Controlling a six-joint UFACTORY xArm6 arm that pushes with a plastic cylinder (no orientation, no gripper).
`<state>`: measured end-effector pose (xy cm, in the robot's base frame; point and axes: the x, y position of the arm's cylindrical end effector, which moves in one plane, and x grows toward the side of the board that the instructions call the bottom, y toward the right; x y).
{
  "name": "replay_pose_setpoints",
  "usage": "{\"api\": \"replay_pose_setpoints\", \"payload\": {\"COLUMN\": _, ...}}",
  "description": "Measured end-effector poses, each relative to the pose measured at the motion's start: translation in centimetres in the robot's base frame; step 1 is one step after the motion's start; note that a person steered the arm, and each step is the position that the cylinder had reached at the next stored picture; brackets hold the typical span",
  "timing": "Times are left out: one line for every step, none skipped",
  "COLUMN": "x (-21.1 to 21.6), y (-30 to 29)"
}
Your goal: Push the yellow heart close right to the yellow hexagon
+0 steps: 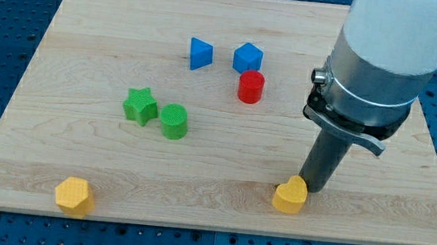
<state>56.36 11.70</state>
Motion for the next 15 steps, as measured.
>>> {"api": "replay_pose_setpoints", "payload": {"x": 0.0, "y": 0.0}}
{"api": "replay_pose_setpoints", "payload": {"x": 2.1, "y": 0.9}}
{"api": "replay_pose_setpoints", "payload": {"x": 4.4, "y": 1.9}}
{"api": "replay_pose_setpoints", "payload": {"x": 4.5, "y": 2.0}}
{"api": "replay_pose_setpoints", "payload": {"x": 4.5, "y": 2.0}}
{"api": "replay_pose_setpoints", "payload": {"x": 4.3, "y": 2.0}}
{"api": "replay_pose_setpoints", "payload": {"x": 4.1, "y": 4.5}}
{"api": "replay_pose_setpoints", "payload": {"x": 4.1, "y": 6.7}}
{"api": "replay_pose_setpoints", "payload": {"x": 4.1, "y": 7.1}}
{"api": "replay_pose_setpoints", "payload": {"x": 2.5, "y": 6.7}}
{"api": "replay_pose_setpoints", "payload": {"x": 0.8, "y": 4.7}}
{"api": "replay_pose_setpoints", "payload": {"x": 0.5, "y": 1.6}}
{"api": "replay_pose_setpoints", "payload": {"x": 1.8, "y": -1.9}}
{"api": "replay_pose_setpoints", "payload": {"x": 3.7, "y": -4.0}}
{"api": "replay_pose_setpoints", "payload": {"x": 3.7, "y": -4.0}}
